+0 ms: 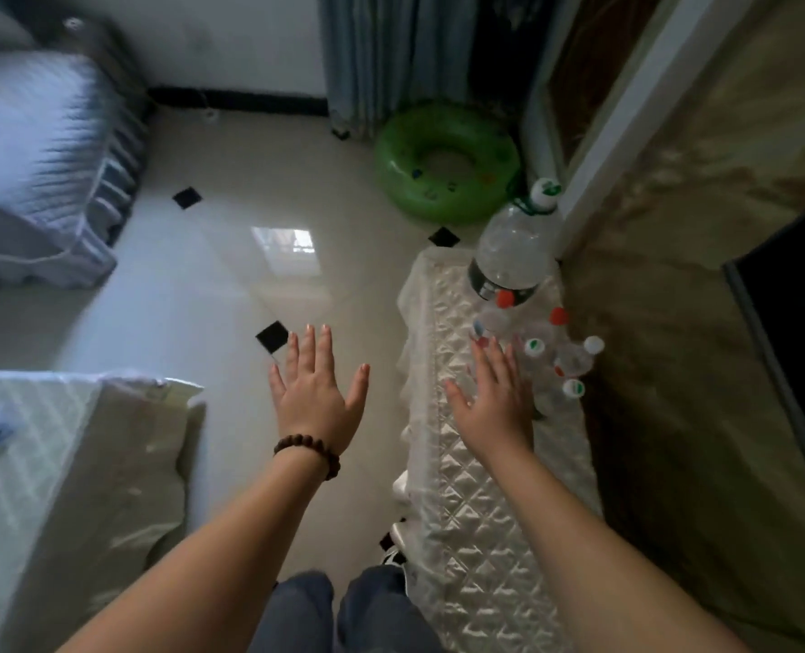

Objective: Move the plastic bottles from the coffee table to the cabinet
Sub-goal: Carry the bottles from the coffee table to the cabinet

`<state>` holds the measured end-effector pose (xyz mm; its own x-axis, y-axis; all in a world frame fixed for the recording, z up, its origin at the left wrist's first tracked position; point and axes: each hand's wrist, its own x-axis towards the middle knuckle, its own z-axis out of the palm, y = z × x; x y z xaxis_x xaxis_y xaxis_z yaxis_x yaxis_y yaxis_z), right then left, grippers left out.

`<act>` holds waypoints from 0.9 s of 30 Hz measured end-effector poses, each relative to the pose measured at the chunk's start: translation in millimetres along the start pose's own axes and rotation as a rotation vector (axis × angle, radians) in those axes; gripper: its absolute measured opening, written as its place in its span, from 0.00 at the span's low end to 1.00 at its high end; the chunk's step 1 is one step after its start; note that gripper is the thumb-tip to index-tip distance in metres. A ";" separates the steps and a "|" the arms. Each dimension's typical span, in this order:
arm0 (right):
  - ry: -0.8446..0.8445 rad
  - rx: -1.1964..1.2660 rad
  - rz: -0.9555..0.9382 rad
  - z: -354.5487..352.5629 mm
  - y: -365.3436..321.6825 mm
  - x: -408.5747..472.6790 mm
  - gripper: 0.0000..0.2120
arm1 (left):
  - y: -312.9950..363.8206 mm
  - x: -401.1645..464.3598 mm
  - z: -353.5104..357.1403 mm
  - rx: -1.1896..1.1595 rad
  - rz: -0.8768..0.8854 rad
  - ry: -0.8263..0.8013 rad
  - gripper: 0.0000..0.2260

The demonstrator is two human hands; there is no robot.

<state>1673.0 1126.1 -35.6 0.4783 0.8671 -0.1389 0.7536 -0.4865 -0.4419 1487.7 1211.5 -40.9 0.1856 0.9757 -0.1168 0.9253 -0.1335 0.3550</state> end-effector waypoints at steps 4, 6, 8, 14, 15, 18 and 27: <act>-0.079 -0.044 -0.153 17.6 -62.5 3.0 0.31 | -53.5 -16.2 -28.9 -0.042 -0.146 0.085 0.32; -0.104 -0.041 -0.226 28.3 -94.8 -1.5 0.31 | -82.8 -26.8 -43.1 -0.065 -0.216 0.118 0.32; -0.127 -0.042 -0.293 39.5 -126.8 -9.9 0.31 | -113.6 -39.8 -55.7 -0.080 -0.291 0.162 0.32; -0.219 -0.025 -0.470 83.5 -222.0 -62.8 0.31 | -207.7 -96.7 -88.4 -0.127 -0.488 0.277 0.33; -0.239 -0.019 -0.503 93.1 -237.4 -76.1 0.31 | -224.3 -109.3 -93.8 -0.131 -0.518 0.291 0.33; -0.287 -0.024 -0.602 122.3 -280.3 -119.6 0.30 | -274.7 -151.8 -108.2 -0.134 -0.623 0.331 0.33; -0.422 -0.017 -0.857 206.1 -387.2 -265.5 0.29 | -417.7 -299.1 -145.1 -0.143 -0.928 0.433 0.33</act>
<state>1161.3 1106.3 -10.2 -0.4387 0.8947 -0.0839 0.7801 0.3329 -0.5298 997.7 1000.7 -19.7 -0.7419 0.6672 -0.0671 0.5907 0.6976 0.4054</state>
